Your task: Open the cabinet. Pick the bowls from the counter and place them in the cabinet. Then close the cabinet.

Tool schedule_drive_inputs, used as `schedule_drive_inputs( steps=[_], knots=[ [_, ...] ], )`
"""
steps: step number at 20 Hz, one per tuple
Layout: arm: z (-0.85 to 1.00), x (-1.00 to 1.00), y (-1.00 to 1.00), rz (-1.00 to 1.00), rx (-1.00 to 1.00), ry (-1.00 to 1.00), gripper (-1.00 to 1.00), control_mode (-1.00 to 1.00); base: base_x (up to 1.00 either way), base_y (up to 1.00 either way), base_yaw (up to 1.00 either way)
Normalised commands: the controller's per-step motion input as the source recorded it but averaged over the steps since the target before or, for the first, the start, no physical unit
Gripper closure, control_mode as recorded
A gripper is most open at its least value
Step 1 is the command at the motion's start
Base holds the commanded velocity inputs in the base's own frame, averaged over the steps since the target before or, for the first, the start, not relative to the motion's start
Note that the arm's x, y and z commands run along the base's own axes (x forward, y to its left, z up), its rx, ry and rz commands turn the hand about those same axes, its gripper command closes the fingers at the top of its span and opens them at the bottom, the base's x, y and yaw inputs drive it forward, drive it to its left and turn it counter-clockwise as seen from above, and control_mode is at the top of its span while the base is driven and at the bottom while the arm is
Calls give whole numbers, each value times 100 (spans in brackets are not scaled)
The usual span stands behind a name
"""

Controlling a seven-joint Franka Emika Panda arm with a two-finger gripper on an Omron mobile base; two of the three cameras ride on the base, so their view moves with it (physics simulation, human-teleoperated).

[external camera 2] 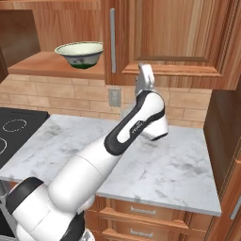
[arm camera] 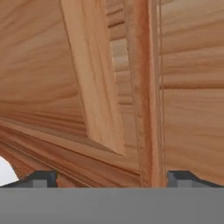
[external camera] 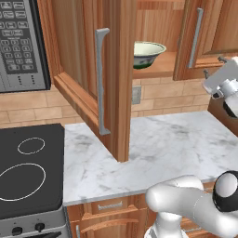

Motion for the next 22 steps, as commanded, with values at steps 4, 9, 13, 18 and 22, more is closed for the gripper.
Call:
schedule_drive_inputs(
  steps=[4,9,13,18,22],
  knots=[
    [2,73,3,-6,0,45,-100,-100,0,0,0],
    [0,93,1,-6,0,33,-100,-100,0,0,0],
    [-2,42,0,-5,0,12,-100,-100,0,0,0],
    [-28,2,0,-4,0,-5,-100,-100,0,0,0],
    [-29,-15,0,-3,1,-13,-100,-100,0,0,0]
  ],
)
